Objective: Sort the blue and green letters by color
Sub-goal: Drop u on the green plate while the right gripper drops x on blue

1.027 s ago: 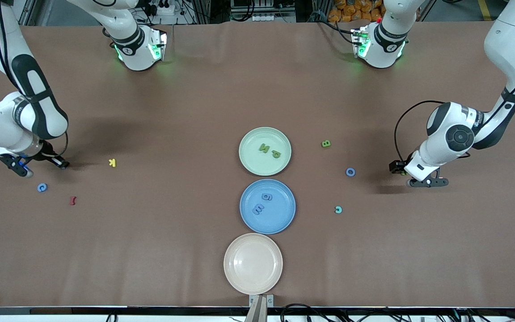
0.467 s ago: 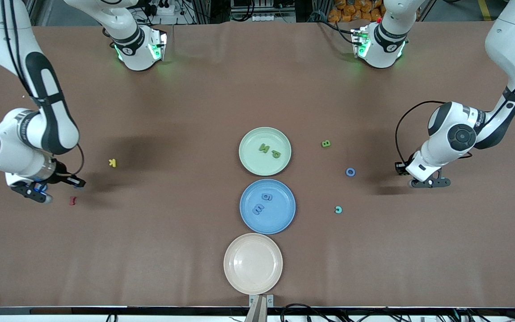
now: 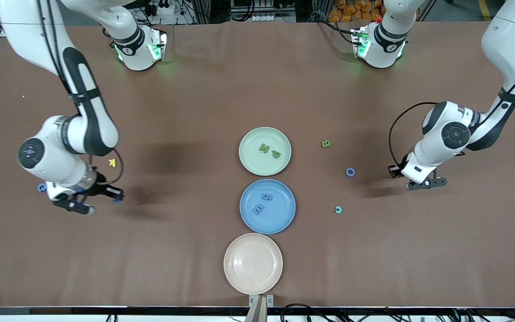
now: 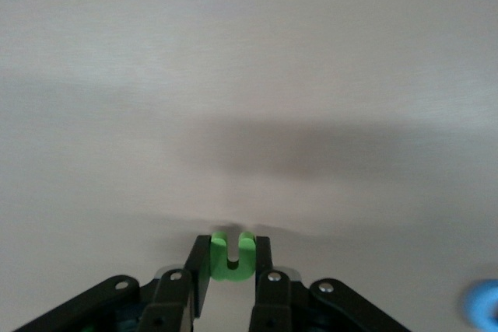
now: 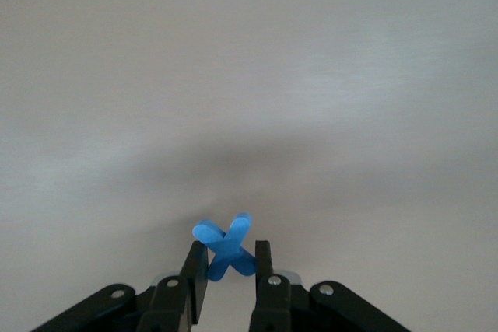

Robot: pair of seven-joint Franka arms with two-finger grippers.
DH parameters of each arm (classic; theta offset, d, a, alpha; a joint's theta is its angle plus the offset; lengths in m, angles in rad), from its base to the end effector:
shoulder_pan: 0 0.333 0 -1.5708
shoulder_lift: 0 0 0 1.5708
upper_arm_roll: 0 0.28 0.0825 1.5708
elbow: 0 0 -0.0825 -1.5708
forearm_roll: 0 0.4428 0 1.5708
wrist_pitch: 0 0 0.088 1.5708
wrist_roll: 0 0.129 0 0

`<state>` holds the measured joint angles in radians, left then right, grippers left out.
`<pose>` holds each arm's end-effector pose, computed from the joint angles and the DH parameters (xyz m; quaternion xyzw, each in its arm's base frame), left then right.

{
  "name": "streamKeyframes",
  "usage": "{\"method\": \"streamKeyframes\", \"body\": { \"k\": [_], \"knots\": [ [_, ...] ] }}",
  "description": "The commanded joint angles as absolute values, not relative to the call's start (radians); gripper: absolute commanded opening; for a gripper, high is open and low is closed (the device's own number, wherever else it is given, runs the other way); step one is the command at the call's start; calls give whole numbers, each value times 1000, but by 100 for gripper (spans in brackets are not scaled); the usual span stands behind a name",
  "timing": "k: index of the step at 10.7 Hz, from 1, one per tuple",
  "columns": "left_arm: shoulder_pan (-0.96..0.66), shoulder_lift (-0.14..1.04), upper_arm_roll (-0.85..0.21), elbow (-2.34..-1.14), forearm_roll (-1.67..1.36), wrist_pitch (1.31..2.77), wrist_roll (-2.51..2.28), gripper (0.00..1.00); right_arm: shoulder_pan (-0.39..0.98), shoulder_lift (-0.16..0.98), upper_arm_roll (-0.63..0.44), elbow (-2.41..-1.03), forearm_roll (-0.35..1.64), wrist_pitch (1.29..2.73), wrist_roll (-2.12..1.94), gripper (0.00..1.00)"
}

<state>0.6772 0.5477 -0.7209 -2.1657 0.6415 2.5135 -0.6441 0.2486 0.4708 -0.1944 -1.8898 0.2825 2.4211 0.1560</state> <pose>0.5726 -0.0643 0.0967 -0.9975 -0.0703 -0.0092 0.0039 0.6671 0.0411 0.1711 -0.9878 0.1412 -0.0318 0.0570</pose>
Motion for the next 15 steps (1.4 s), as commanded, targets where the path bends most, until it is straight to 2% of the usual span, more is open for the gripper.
{"method": "streamKeyframes", "body": {
  "k": [1, 7, 13, 15],
  "knots": [
    [661, 535, -808, -2169, 660, 2504, -835, 0, 374, 580, -187, -1749, 391, 2418, 175, 0],
    [375, 548, -822, -2131, 658, 2503, -1253, 0, 558, 704, -131, -1547, 423, 2443, 198, 0],
    [80, 563, -822, -2056, 644, 2503, -1564, 0, 613, 813, 6, -1485, 422, 2707, 202, 0],
    [19, 569, -821, -2020, 623, 2503, -1598, 0, 633, 831, 15, -1454, 422, 2721, 202, 0]
  ]
}}
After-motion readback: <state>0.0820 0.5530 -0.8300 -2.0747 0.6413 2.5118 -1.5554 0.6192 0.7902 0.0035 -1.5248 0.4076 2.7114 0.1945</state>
